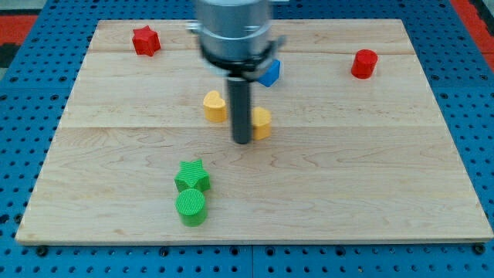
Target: Push the yellow hexagon to the bottom of the blue cube
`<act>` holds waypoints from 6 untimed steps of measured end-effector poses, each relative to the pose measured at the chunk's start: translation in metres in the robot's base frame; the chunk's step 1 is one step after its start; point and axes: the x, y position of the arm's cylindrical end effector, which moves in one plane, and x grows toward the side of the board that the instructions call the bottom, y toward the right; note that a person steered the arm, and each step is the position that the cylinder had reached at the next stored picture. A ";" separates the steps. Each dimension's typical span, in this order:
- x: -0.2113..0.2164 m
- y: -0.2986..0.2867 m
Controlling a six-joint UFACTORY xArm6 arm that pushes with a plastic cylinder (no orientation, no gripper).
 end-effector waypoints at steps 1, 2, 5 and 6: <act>0.010 0.018; -0.019 0.022; -0.041 0.044; -0.012 0.016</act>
